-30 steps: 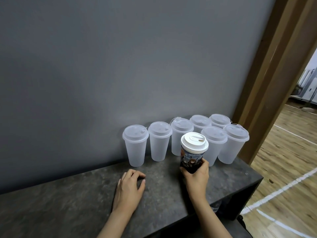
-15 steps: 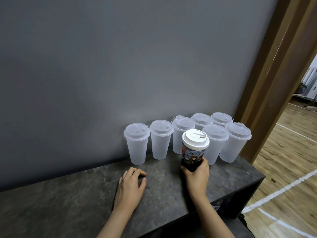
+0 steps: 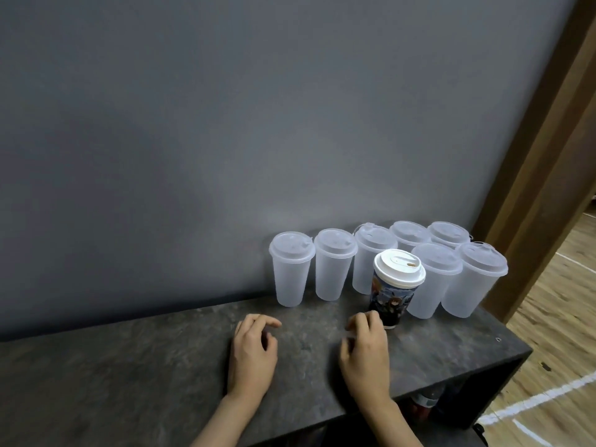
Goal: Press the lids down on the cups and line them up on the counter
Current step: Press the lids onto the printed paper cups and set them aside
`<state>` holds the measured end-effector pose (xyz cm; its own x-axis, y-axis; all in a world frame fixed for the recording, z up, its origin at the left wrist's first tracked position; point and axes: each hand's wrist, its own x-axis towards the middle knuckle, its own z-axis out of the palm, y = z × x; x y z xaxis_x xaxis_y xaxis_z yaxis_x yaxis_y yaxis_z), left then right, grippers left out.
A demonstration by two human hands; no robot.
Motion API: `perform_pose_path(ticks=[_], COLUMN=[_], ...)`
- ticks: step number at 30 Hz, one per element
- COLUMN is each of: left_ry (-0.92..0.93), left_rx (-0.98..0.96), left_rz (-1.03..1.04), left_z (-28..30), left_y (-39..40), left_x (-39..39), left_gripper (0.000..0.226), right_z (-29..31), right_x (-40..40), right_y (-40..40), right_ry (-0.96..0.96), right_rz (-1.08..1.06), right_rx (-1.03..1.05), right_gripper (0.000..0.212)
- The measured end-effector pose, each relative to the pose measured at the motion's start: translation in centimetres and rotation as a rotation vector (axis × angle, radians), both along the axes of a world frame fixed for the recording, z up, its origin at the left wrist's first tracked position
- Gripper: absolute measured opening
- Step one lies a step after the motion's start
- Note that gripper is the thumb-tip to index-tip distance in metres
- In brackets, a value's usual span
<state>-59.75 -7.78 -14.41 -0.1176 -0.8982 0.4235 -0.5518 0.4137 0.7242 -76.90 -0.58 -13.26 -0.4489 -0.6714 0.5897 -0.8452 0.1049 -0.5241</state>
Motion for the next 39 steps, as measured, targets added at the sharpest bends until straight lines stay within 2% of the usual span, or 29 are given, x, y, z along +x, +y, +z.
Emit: perform_pose_path(ticks=[6,11,17,19,22,25,29,34,37,39], left_ry=[0.067,0.033,-0.118,-0.198,-0.334,-0.472,-0.522,-0.478,-0.337,-0.305], left_rx=[-0.018,-0.045,-0.168,-0.209,-0.195,-0.143,-0.073,-0.010,-0.146,-0.236], left_rz=[0.238,0.436,0.764,0.812,0.804,0.761,0.710,0.657,0.646,0.644], left_z=[0.2,1.1,4.4,5.8,7.6,9.1,10.4,9.6,8.8,8.4], left_y=[-0.3,0.5,4.0,4.6,4.3,2.6,-1.2,-5.5,-6.9,-7.4], left_x=[11.6,24.8,40.8,44.9,49.5,52.8,55.9,58.0,57.7,57.6], left_gripper=[0.037,0.035,0.029,0.030,0.043,0.069,0.083,0.069,0.044,0.035], right_z=[-0.4,-0.6,-0.4,-0.3,-0.3,-0.4,-0.4,-0.5,-0.7,-1.0], right_x=[7.8,16.8,30.0,34.5,40.4,45.1,48.2,47.7,47.4,47.4], right_y=[-3.2,-5.9,-7.8,-8.1,-8.4,-8.7,-9.1,-9.7,-10.2,-10.4], right_ry=[-0.007,0.043,0.063,0.097,0.149,0.205,0.293,0.209,0.157,0.132], right_rz=[0.325,0.497,0.727,0.798,0.866,0.906,0.910,0.840,0.801,0.785], right_rx=[0.193,0.290,0.309,0.299,0.288,0.264,0.245,0.217,0.236,0.254], right_gripper=[0.016,0.019,0.024,0.023,0.017,0.012,0.012,0.018,0.014,0.012])
